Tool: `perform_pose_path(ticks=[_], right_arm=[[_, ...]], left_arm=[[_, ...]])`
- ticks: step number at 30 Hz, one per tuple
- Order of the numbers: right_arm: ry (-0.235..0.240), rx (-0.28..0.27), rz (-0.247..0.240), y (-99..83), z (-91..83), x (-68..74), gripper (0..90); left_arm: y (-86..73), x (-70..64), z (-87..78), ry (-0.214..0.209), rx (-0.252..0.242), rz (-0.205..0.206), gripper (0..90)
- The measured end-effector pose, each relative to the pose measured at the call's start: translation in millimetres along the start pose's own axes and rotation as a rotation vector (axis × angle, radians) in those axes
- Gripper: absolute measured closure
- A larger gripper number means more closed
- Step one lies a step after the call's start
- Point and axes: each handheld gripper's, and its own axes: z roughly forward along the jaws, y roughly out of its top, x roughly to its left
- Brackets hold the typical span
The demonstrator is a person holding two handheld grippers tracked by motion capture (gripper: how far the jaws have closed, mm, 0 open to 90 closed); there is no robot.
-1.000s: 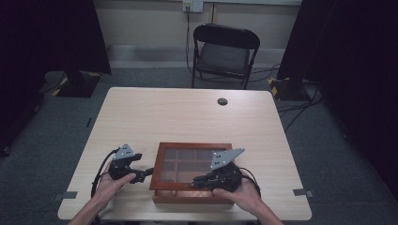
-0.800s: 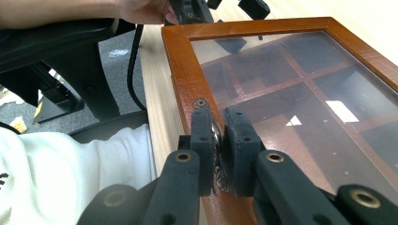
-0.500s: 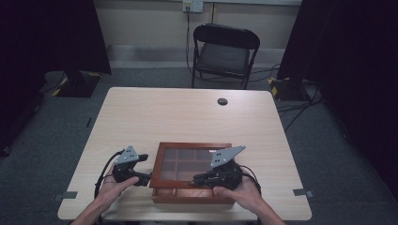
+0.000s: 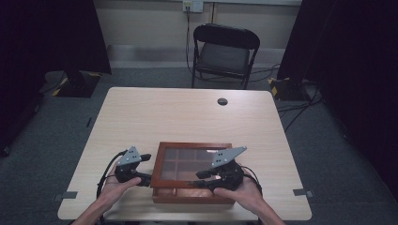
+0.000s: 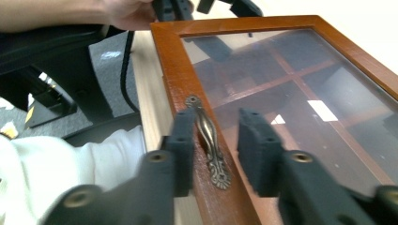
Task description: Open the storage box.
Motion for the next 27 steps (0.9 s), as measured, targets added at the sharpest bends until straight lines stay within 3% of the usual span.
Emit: perform_pose_path(ticks=[5, 7, 10, 27], right_arm=[[-0.033, -0.039, 0.027, -2.7, -10.1, -1.8, 50.6], [-0.045, -0.052, 0.039, -5.1, -13.9, -2.6, 45.9], [-0.057, -0.071, 0.055, -10.7, -19.5, -4.2, 41.7], [-0.157, -0.144, 0.099, -28.5, -43.4, -14.2, 21.3]], left_arm=[[1.3, 0.9, -1.4, -0.004, -0.016, -0.02, 18.4], [1.3, 2.1, -1.0, -0.015, -0.015, -0.046, 17.8], [2.5, 1.9, -1.5, -0.005, -0.015, -0.031, 16.9], [12.7, 5.4, -8.6, -0.003, -0.065, -0.056, 16.9]])
